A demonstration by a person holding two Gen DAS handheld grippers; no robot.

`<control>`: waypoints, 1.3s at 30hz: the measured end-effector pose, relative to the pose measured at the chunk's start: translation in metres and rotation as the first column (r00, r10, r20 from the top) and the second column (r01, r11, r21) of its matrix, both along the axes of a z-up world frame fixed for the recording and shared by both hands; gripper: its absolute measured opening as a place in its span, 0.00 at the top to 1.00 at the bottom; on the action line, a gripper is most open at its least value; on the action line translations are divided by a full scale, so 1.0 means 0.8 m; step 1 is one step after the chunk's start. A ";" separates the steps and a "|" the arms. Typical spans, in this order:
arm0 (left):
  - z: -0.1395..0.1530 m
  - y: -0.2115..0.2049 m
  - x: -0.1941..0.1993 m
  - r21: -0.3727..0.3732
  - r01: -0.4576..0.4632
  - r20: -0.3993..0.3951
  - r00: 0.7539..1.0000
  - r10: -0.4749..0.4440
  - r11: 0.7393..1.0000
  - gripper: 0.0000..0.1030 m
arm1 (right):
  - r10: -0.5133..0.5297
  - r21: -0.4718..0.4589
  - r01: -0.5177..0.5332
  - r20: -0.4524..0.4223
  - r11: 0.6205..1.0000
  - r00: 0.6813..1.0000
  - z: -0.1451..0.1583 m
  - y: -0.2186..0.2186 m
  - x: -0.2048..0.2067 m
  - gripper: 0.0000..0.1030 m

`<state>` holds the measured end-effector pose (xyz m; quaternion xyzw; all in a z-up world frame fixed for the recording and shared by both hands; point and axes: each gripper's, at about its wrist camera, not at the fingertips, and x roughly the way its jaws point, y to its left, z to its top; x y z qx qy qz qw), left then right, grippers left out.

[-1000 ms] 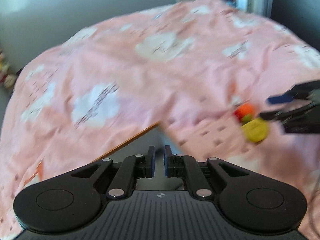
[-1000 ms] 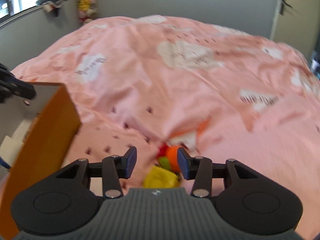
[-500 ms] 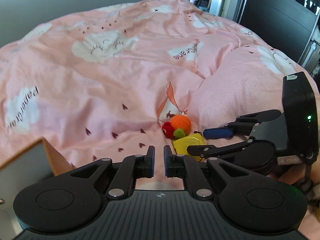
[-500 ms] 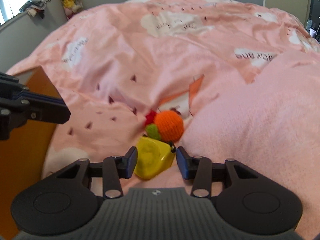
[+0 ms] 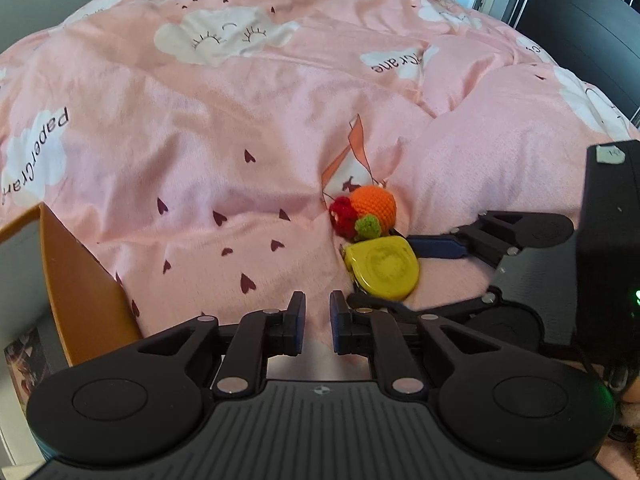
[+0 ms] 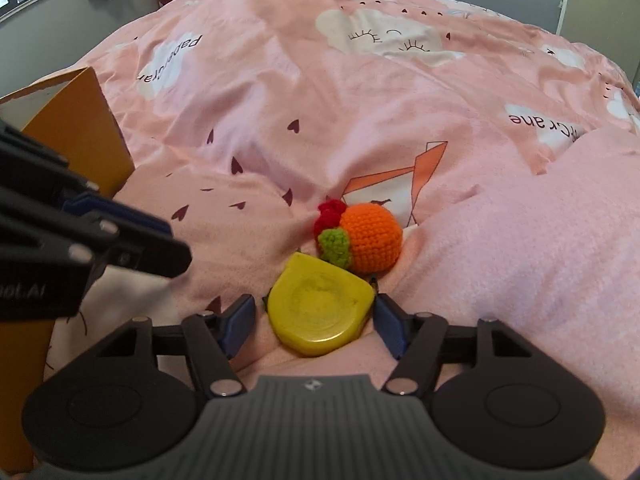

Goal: Organize objects
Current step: 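Grasp the yellow tape measure with the right gripper and lift it, then grasp the orange crocheted fruit with the left gripper while the right gripper holds the tape measure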

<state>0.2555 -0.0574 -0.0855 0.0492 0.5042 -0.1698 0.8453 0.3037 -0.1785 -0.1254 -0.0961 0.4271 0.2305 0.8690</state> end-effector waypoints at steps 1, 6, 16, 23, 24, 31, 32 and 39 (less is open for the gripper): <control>0.000 0.000 -0.001 -0.002 0.003 -0.005 1.000 -0.003 1.000 0.87 | -0.004 -0.003 0.004 -0.001 1.000 1.000 -0.001 0.000 0.001 0.39; 0.007 -0.001 -0.001 0.003 -0.003 -0.009 1.000 0.003 1.000 0.87 | 0.011 -0.021 -0.011 0.000 1.000 1.000 -0.003 0.003 0.000 0.40; 0.011 0.013 -0.011 0.071 -0.016 -0.008 1.000 0.017 0.997 0.87 | 0.171 0.031 -0.171 -0.020 0.985 0.985 0.006 0.011 -0.030 0.39; 0.006 0.013 -0.017 0.098 -0.017 -0.004 1.000 0.017 0.995 0.87 | 0.015 0.161 0.004 -0.120 0.987 0.993 0.014 -0.005 -0.021 0.33; 0.006 0.013 -0.018 0.101 -0.016 -0.005 1.000 0.016 0.995 0.87 | 0.003 0.171 0.021 -0.136 0.985 0.991 0.012 -0.005 -0.020 0.33; 0.006 0.011 -0.020 0.116 -0.019 0.001 1.000 0.019 0.993 0.87 | -0.038 0.153 0.065 -0.178 0.986 0.983 -0.005 0.003 -0.015 0.42; 0.007 0.011 -0.020 0.115 -0.018 0.002 1.000 0.017 0.993 0.87 | -0.041 0.167 0.072 -0.182 0.983 0.982 -0.004 0.000 -0.015 0.43; 0.030 0.006 -0.016 0.010 0.108 0.047 0.993 -0.109 0.994 0.84 | -0.078 0.204 0.086 -0.046 0.975 0.996 0.044 -0.028 -0.027 0.43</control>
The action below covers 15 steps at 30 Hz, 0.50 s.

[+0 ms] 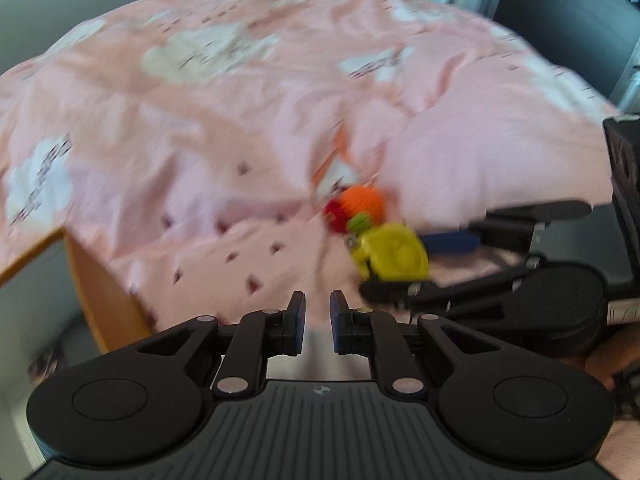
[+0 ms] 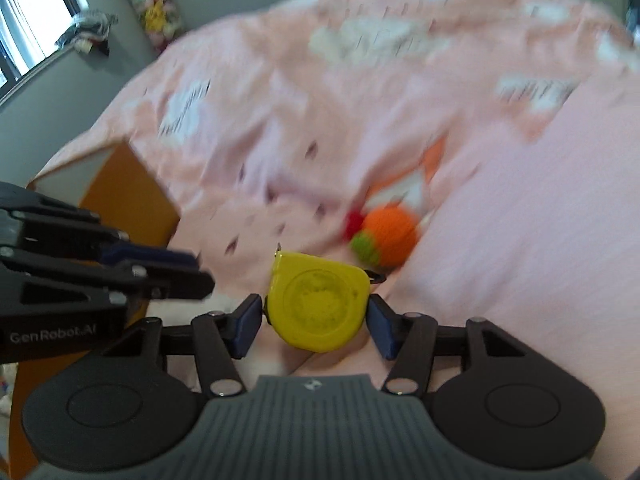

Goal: Organize objects
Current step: 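Grasp the orange crocheted fruit with the left gripper while the right gripper holds the tape measure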

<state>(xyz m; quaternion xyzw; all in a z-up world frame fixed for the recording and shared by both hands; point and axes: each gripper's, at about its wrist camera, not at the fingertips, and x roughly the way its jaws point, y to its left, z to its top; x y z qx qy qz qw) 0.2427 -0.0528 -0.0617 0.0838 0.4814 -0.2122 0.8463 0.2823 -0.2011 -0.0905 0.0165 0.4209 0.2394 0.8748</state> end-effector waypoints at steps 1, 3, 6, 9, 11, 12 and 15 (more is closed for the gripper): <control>0.003 -0.003 0.003 -0.014 0.021 0.009 1.000 -0.021 1.000 0.83 | -0.020 -0.020 0.021 0.047 1.000 0.999 0.009 -0.005 -0.001 0.43; 0.008 -0.013 0.009 -0.018 0.078 0.045 0.996 -0.077 0.997 0.74 | -0.064 -0.061 0.072 0.128 0.996 0.990 0.024 -0.017 0.003 0.43; 0.004 -0.037 0.016 0.020 0.179 0.109 0.978 -0.180 0.984 0.57 | -0.106 -0.109 0.126 0.176 0.986 0.979 0.031 -0.031 0.017 0.43; -0.013 -0.061 0.026 0.087 0.271 0.147 0.948 -0.282 0.959 0.52 | -0.144 -0.121 0.161 0.137 0.980 0.980 0.017 -0.044 0.033 0.43; -0.028 -0.074 0.033 0.147 0.321 0.163 0.925 -0.344 0.935 0.52 | -0.161 -0.143 0.177 0.116 0.974 0.980 0.004 -0.047 0.039 0.43; -0.036 -0.079 0.038 0.173 0.333 0.164 0.918 -0.361 0.927 0.52 | -0.169 -0.141 0.183 0.105 0.973 0.980 0.000 -0.049 0.042 0.43; -0.054 -0.091 0.051 0.220 0.361 0.188 0.896 -0.402 0.906 0.52 | -0.189 -0.096 0.195 0.073 0.976 0.979 0.000 -0.055 0.048 0.43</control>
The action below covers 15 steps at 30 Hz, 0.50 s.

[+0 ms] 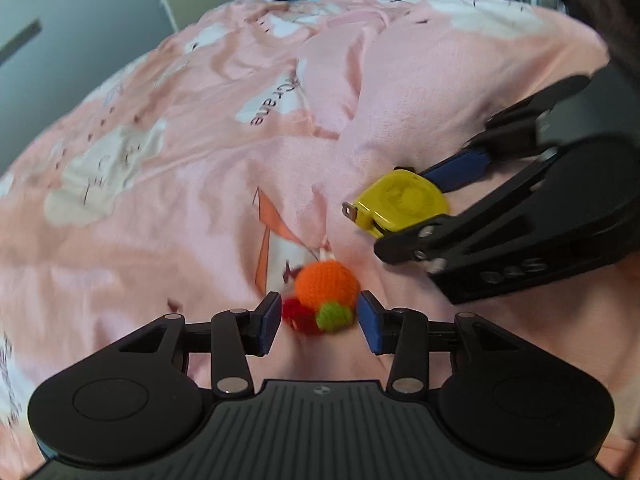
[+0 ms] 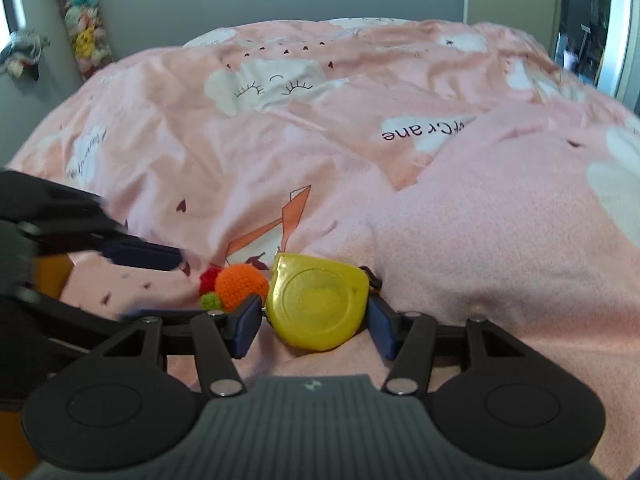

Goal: Organize objects
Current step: 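Grasp the orange crocheted fruit with the left gripper while the right gripper holds the tape measure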

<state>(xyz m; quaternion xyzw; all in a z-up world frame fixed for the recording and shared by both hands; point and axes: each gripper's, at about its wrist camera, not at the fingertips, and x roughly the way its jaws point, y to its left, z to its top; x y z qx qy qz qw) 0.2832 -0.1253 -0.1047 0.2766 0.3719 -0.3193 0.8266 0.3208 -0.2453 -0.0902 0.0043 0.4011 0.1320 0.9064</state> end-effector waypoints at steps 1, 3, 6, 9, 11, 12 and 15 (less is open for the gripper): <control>-0.007 -0.005 0.003 0.026 0.017 0.015 1.000 -0.017 1.000 0.52 | -0.002 0.008 0.002 -0.003 1.000 1.000 0.000 0.000 0.001 0.43; -0.020 -0.011 0.007 0.067 0.042 0.016 0.999 -0.043 0.997 0.51 | -0.004 0.013 0.004 -0.004 1.000 1.000 -0.001 0.000 0.000 0.43; -0.032 -0.015 0.009 0.085 0.066 0.007 0.998 -0.066 0.994 0.48 | -0.003 0.006 0.003 -0.004 1.000 1.000 -0.002 0.002 0.000 0.43; -0.039 -0.020 0.009 0.098 0.068 0.024 0.997 -0.071 0.993 0.46 | -0.003 -0.004 0.003 -0.003 1.000 1.000 -0.002 0.005 0.001 0.43; -0.044 -0.024 0.011 0.106 0.068 0.033 0.997 -0.072 0.992 0.46 | -0.002 -0.008 0.002 -0.002 1.000 1.000 -0.003 0.005 0.000 0.43; -0.046 -0.025 0.012 0.106 0.065 0.035 0.997 -0.069 0.992 0.46 | -0.002 -0.008 0.002 -0.001 1.000 1.000 -0.003 0.005 0.000 0.43; -0.044 -0.023 0.016 0.076 0.034 0.018 0.999 -0.035 0.997 0.50 | -0.003 -0.007 0.003 -0.001 1.000 1.000 -0.003 0.005 0.000 0.43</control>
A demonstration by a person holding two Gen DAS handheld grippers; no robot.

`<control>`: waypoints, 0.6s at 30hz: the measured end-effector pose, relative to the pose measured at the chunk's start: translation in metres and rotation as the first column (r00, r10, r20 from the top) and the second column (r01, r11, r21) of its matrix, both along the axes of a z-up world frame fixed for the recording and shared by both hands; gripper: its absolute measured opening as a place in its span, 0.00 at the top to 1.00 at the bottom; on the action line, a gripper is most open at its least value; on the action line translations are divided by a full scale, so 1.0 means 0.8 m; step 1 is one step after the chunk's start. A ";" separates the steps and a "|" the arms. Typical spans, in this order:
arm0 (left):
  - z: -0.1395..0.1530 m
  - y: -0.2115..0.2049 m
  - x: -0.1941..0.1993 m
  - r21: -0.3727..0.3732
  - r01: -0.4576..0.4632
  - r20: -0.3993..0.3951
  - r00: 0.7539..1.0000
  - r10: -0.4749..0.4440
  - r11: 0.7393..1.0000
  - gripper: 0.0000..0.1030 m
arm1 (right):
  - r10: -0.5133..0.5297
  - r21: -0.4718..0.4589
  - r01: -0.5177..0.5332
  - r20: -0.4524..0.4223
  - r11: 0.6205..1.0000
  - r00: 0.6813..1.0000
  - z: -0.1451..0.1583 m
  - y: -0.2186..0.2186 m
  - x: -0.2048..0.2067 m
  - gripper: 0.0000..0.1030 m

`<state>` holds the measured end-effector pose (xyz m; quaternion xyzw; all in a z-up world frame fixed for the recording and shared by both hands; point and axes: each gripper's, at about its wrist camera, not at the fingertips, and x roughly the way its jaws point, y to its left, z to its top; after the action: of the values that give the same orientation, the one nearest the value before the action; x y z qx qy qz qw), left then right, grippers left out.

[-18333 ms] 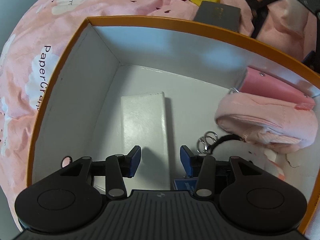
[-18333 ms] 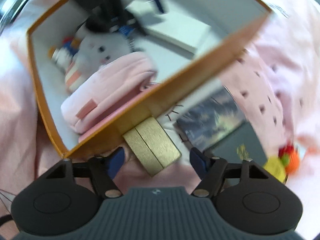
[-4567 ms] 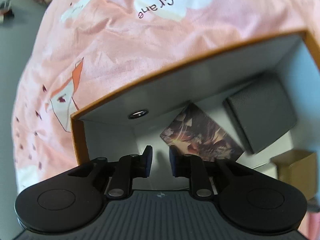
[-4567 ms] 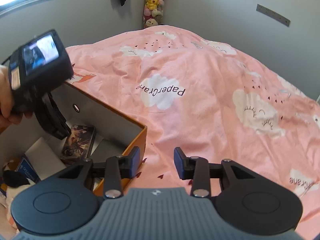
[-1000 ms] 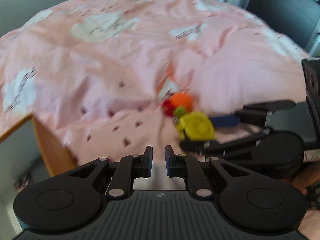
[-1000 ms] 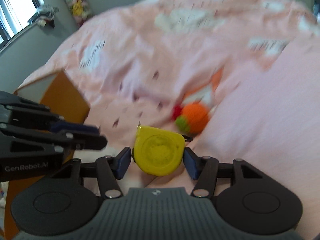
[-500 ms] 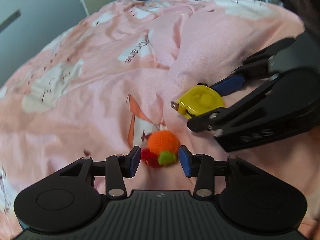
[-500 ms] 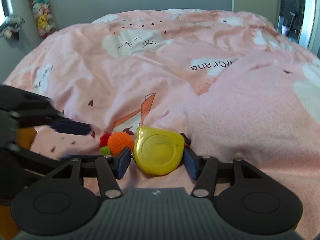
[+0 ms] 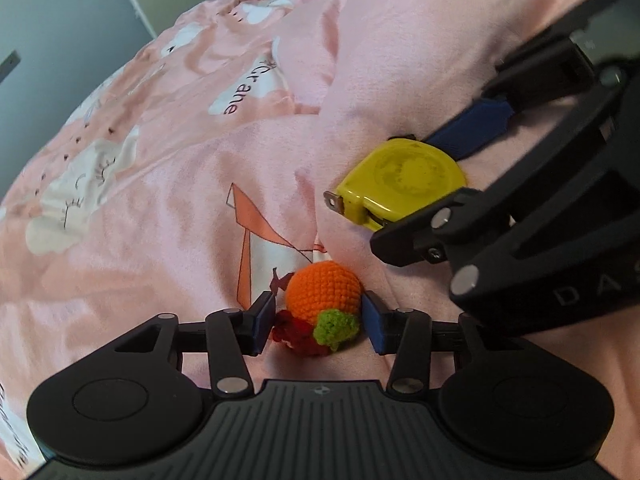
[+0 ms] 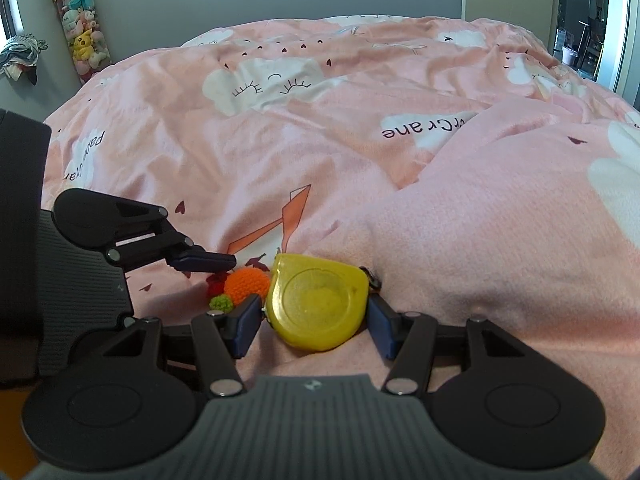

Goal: Organize objects
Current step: 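Grasp the orange crocheted fruit with the left gripper while the right gripper holds the tape measure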

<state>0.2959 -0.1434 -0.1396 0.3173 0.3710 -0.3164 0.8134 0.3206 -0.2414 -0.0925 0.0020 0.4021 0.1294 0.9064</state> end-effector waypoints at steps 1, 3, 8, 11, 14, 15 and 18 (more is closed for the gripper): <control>0.003 0.001 0.000 -0.010 -0.009 0.001 1.000 0.009 1.000 0.50 | 0.000 0.000 0.000 0.000 1.000 1.000 0.000 0.000 0.000 0.43; 0.014 0.006 -0.003 -0.028 -0.032 0.001 0.999 0.032 0.999 0.51 | 0.002 -0.003 -0.002 0.004 1.000 1.000 0.001 0.000 -0.002 0.43; 0.062 0.034 -0.027 -0.095 -0.101 0.036 0.994 0.105 0.990 0.52 | 0.017 -0.004 -0.016 0.039 1.000 0.999 0.017 0.006 -0.017 0.43; 0.100 0.068 -0.049 -0.173 -0.156 0.039 0.986 0.165 0.972 0.52 | 0.023 0.039 -0.025 0.048 0.999 0.999 0.032 0.007 -0.024 0.43; 0.144 0.113 -0.070 -0.246 -0.214 0.029 0.973 0.228 0.945 0.52 | 0.068 0.064 -0.073 0.075 0.995 0.995 0.053 0.019 -0.037 0.43; 0.158 0.131 -0.076 -0.265 -0.239 0.026 0.967 0.255 0.934 0.52 | 0.091 0.072 -0.097 0.085 0.993 0.992 0.061 0.026 -0.042 0.43; 0.194 0.189 -0.099 -0.295 -0.306 0.016 0.946 0.325 0.905 0.52 | 0.190 0.092 -0.203 0.130 0.975 0.973 0.091 0.053 -0.056 0.43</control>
<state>0.2166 0.0077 0.0159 0.1411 0.3406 -0.2211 0.9029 0.2755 -0.1989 -0.0200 0.0017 0.3376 0.2394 0.9103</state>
